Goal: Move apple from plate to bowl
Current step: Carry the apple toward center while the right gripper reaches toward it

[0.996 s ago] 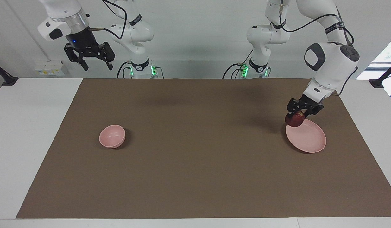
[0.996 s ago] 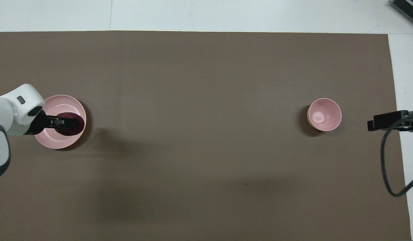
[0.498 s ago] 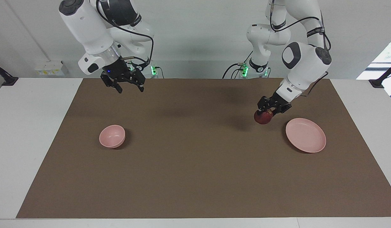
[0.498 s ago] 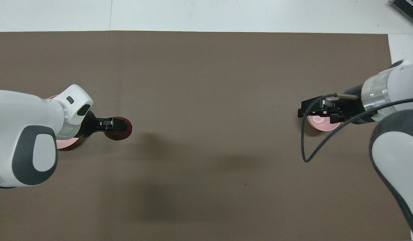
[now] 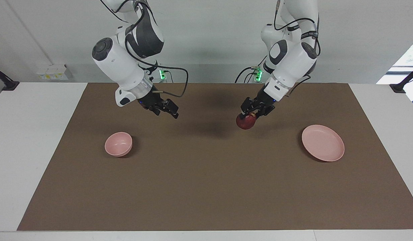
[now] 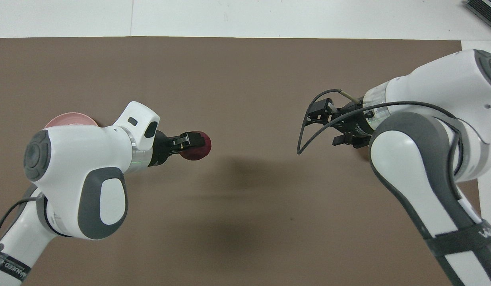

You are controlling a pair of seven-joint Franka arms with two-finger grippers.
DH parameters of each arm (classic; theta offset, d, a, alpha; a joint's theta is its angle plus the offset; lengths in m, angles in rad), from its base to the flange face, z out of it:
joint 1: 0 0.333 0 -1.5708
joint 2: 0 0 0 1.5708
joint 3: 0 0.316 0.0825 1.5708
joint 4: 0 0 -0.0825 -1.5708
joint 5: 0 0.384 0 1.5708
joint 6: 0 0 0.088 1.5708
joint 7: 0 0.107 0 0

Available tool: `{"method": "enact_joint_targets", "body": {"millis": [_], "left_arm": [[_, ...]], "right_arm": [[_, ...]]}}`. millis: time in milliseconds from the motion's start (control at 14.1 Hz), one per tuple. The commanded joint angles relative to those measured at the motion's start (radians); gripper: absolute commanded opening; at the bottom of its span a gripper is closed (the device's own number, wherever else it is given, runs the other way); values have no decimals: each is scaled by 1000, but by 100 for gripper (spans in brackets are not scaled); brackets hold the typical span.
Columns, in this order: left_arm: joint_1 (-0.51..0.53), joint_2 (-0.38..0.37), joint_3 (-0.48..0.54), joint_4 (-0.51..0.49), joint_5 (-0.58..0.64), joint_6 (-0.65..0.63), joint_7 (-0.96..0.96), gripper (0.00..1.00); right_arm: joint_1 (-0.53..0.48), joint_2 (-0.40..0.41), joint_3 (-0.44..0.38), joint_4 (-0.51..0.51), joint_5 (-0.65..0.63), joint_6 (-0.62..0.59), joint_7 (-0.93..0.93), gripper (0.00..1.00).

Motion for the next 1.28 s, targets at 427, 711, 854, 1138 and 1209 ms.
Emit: {"method": "enact_joint_targets", "body": {"millis": [427,711,854,1138,1209], "left_arm": [[-205,4,15,-21,-79,330,-204,0],[-219,8,-21,-15,-79,378,-238,0],[-220,11,-30,-7,-78,389,-239,0],[-210,19,-33,11,-70,394,-238,0],[-208,28,-34,19,-67,394,-239,0]], "right_arm": [[-23,18,3,-105,503,99,221,100],[12,22,32,-99,513,150,244,100],[23,24,45,-96,520,181,270,100],[26,22,59,-99,519,176,275,100],[27,21,63,-101,519,179,278,100]]}}
